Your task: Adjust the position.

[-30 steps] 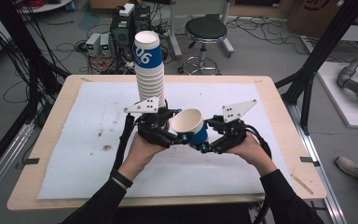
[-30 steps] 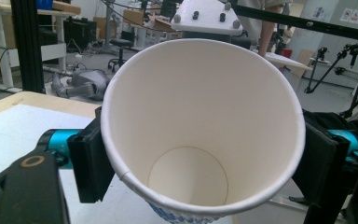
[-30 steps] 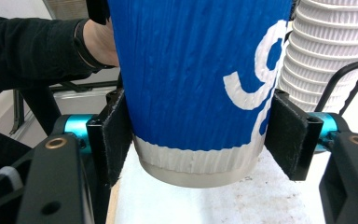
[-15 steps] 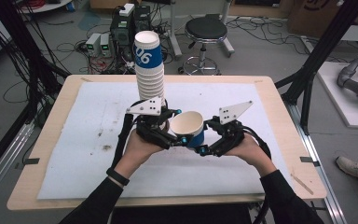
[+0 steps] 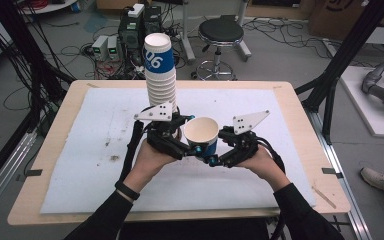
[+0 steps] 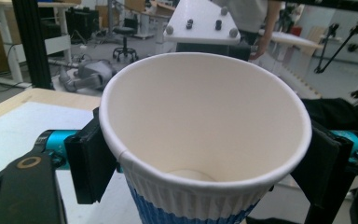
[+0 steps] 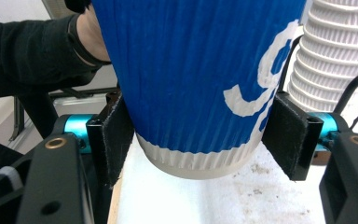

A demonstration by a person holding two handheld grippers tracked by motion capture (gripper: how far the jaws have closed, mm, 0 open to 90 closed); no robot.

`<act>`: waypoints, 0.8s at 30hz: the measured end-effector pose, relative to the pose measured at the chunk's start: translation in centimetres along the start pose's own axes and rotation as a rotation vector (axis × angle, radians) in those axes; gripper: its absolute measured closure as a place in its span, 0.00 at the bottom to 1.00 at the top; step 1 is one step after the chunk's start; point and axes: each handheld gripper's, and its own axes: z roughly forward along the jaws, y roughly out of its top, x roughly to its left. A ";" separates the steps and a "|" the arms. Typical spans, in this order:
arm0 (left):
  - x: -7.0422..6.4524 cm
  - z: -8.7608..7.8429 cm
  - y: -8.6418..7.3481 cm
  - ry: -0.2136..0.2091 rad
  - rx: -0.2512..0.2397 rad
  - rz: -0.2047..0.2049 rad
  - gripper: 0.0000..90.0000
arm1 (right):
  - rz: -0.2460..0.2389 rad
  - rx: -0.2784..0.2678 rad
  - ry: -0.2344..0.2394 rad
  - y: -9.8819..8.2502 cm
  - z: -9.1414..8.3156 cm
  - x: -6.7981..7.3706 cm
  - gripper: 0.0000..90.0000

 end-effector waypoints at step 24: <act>0.3 0.3 -0.6 -0.001 -0.006 -0.005 0.26 | 0.094 -0.119 0.021 0.4 -0.2 0.1 0.24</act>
